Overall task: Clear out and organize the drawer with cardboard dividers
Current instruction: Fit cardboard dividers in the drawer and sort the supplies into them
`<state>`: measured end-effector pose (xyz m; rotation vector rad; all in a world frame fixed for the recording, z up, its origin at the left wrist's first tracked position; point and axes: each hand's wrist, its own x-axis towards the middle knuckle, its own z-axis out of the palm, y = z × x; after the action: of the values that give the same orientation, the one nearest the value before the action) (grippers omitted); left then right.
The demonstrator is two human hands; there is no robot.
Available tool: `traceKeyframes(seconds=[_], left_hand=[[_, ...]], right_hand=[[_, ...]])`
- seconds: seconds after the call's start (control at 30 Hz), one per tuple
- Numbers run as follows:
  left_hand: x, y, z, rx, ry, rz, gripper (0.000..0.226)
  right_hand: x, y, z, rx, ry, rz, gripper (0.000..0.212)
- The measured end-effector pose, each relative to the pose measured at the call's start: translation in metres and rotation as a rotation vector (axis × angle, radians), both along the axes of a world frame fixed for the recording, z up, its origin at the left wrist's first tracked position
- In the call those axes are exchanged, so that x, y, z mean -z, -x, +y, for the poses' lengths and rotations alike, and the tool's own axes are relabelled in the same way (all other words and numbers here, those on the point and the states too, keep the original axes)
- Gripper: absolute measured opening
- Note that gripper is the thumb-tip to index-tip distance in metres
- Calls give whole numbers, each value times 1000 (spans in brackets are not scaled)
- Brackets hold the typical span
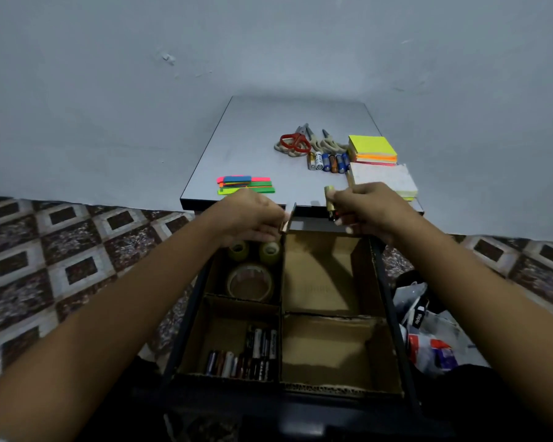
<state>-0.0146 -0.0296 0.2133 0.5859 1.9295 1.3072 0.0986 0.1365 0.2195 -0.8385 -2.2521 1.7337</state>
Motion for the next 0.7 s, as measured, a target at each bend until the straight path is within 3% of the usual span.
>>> traceKeyframes(seconds=[0.3, 0.53, 0.7], left_hand=[[87, -30, -67, 9, 271, -76, 5], [139, -36, -74, 115, 597, 226, 18], [158, -36, -64, 107, 662, 350, 35]], right_hand=[[78, -39, -57, -122, 203, -138, 28], [116, -58, -84, -68, 264, -165, 23], [126, -67, -89, 17, 192, -166, 23]])
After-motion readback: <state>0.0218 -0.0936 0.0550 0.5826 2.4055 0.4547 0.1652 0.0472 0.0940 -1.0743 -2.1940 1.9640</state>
